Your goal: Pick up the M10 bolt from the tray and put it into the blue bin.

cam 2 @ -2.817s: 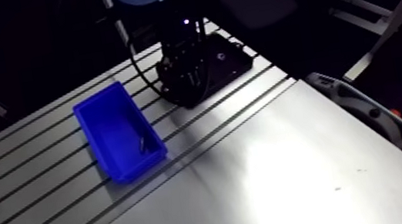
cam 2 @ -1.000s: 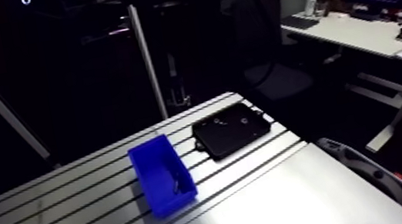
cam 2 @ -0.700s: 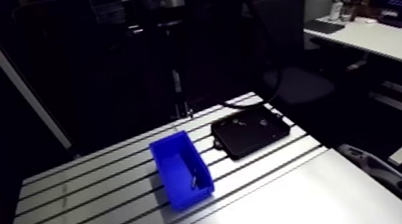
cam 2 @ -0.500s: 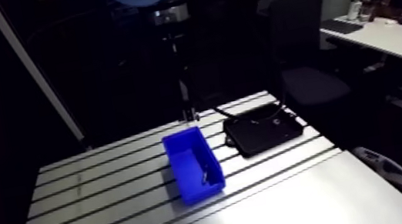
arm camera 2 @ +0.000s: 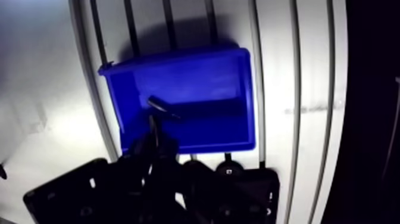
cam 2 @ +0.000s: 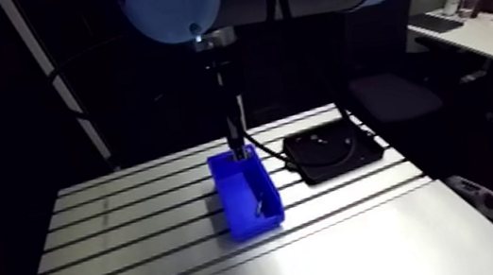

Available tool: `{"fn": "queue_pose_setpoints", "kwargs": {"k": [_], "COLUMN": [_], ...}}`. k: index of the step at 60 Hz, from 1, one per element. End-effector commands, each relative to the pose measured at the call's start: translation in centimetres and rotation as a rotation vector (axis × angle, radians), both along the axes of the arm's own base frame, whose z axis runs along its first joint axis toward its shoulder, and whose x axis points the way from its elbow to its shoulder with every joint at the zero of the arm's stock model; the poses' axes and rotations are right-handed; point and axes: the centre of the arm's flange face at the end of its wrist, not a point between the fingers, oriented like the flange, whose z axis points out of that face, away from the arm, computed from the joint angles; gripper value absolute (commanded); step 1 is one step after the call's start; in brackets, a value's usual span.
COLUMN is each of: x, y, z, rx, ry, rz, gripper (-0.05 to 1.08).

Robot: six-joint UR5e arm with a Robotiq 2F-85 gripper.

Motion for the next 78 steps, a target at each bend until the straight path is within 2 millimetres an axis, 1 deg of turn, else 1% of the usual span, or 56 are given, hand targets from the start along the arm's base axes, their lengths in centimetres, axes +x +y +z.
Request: {"fn": "queue_pose_setpoints", "kwargs": {"k": [1,7,9,11,15,22,40,48,55,65,78], "x": [-0.2,-0.2,-0.2,-0.2,-0.2,0.1,0.4,0.8,0.8,0.9,1.1], "y": [0.4,0.4,0.5,0.5,0.5,0.4,1.2,1.7,1.7,1.5,1.1], "z": [-2.1,-3.2,-3.9,-3.9,-4.8,-5.5,-7.6,-8.2,-8.8,-9.3,-9.8], "rx": [0.003,0.003,-0.001,-0.001,-0.006,-0.008,-0.020,-0.025,-0.027,-0.024,-0.031], "ry": [0.006,-0.002,-0.013,-0.013,-0.030,-0.041,-0.082,-0.097,-0.100,-0.071,-0.079], "rz": [-0.005,-0.005,-0.009,-0.009,-0.014,-0.019,-0.035,-0.046,-0.048,-0.046,-0.045], "gripper": [1.03,1.03,1.03,1.03,1.03,1.03,1.02,1.01,1.01,1.00,1.00]}}
